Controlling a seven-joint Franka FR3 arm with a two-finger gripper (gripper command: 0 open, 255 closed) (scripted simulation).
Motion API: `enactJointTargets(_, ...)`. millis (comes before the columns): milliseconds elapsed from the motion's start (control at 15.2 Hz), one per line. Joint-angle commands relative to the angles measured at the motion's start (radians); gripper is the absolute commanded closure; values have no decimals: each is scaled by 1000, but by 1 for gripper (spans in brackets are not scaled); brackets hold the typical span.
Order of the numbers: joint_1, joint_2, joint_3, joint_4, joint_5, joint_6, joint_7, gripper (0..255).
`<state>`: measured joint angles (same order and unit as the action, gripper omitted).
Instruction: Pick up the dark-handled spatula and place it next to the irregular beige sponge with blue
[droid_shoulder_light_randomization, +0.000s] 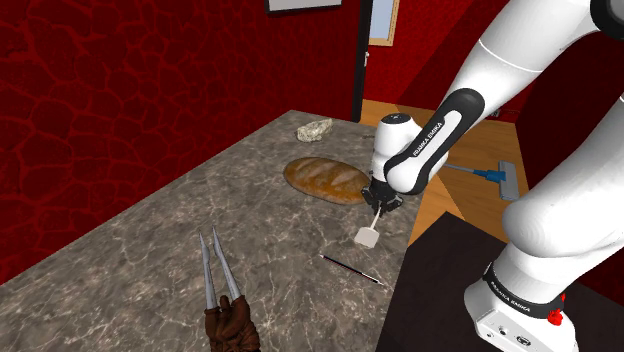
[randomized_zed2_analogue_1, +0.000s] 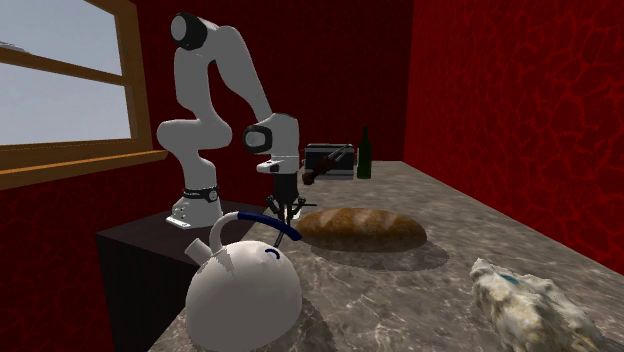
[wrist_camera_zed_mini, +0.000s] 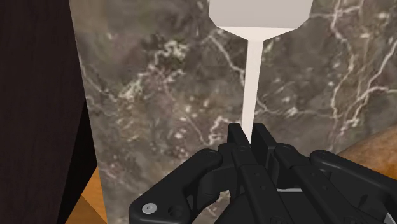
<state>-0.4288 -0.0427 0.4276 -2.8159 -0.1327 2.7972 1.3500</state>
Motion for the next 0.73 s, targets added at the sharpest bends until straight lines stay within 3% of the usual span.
enactJointTargets(0, 0, 0, 0, 0, 0, 0, 0, 255)
enactJointTargets(132, 0, 0, 0, 0, 0, 0, 0, 255)
enactJointTargets(660, 57, -156, -21, 3, 164, -146, -123, 255)
